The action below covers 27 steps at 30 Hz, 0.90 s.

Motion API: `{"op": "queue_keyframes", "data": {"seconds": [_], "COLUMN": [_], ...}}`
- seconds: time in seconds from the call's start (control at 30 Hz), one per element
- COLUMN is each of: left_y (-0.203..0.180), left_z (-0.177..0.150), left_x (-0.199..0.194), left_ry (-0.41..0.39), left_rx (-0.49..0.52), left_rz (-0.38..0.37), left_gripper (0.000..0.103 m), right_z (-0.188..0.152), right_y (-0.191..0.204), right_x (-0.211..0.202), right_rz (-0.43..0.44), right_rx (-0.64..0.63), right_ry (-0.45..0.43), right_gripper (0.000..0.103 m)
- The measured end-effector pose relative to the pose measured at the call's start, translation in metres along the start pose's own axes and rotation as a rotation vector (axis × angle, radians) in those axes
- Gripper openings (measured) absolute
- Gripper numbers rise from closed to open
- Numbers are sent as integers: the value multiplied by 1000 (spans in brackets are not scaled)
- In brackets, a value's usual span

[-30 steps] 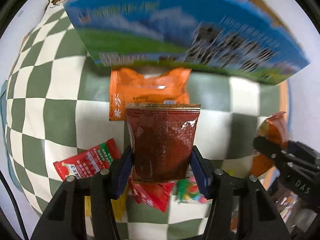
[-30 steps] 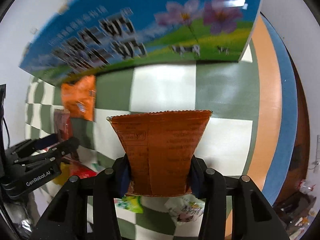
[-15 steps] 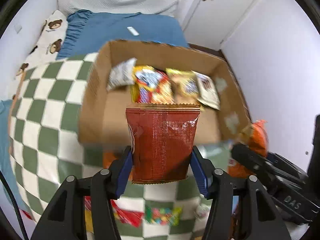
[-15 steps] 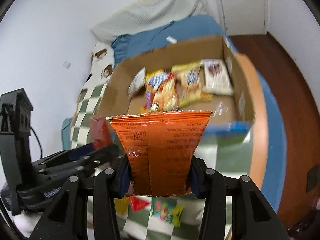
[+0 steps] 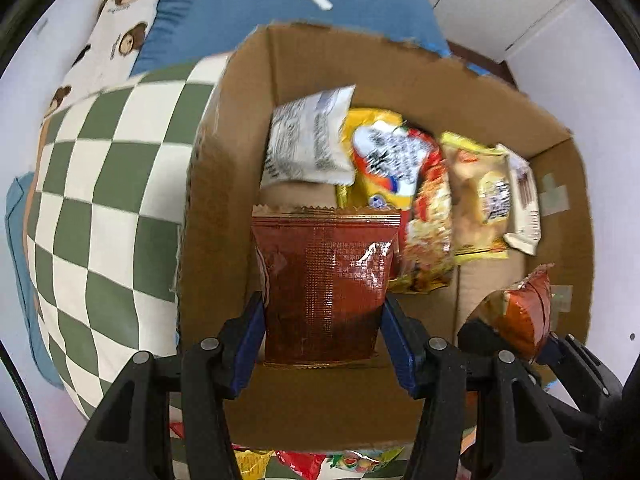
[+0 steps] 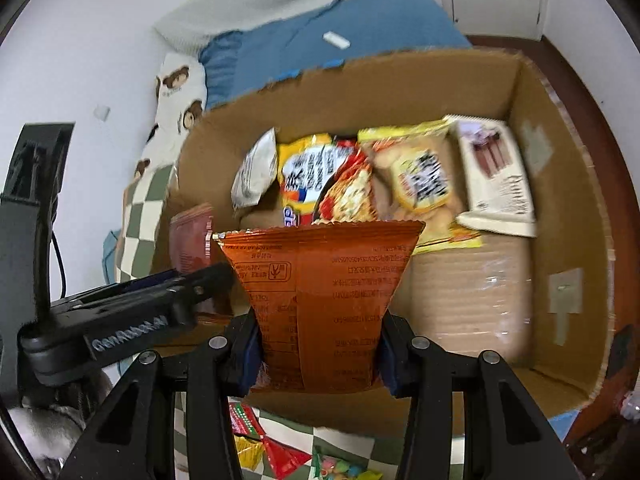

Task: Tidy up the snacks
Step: 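Place both packets into the cardboard box and open both tools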

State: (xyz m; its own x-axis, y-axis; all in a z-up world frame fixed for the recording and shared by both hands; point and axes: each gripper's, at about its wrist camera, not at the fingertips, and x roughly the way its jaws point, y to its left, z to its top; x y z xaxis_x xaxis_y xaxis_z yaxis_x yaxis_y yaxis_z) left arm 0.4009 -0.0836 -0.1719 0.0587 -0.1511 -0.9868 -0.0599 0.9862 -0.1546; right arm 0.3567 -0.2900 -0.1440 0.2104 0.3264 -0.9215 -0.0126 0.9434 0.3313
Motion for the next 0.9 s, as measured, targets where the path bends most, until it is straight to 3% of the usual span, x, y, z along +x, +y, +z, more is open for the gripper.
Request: {"op": "queue_keyframes", "data": {"seconds": [0.13, 0.2, 0.3, 0.33, 0.6, 0.9], "left_y": [10, 11, 15, 15, 3, -5], "left_z": [-2, -2, -1, -1, -2, -19], "left_x": [9, 8, 6, 6, 1, -31], "left_ry": [28, 19, 10, 9, -13, -119], "left_rx": [-36, -35, -43, -41, -11, 28], "left_rz": [-41, -33, -45, -56, -17, 26], "left_gripper": [55, 60, 81, 83, 84, 84], "right_z": [2, 4, 8, 10, 13, 4], "right_y": [-2, -5, -12, -15, -22, -29], "right_x": [17, 24, 26, 26, 14, -13], "right_rz": [18, 31, -12, -12, -76, -147], "right_rx": [8, 15, 7, 7, -12, -15], "right_ry": [55, 83, 96, 100, 85, 27], "right_gripper": [52, 60, 88, 94, 94, 94]}}
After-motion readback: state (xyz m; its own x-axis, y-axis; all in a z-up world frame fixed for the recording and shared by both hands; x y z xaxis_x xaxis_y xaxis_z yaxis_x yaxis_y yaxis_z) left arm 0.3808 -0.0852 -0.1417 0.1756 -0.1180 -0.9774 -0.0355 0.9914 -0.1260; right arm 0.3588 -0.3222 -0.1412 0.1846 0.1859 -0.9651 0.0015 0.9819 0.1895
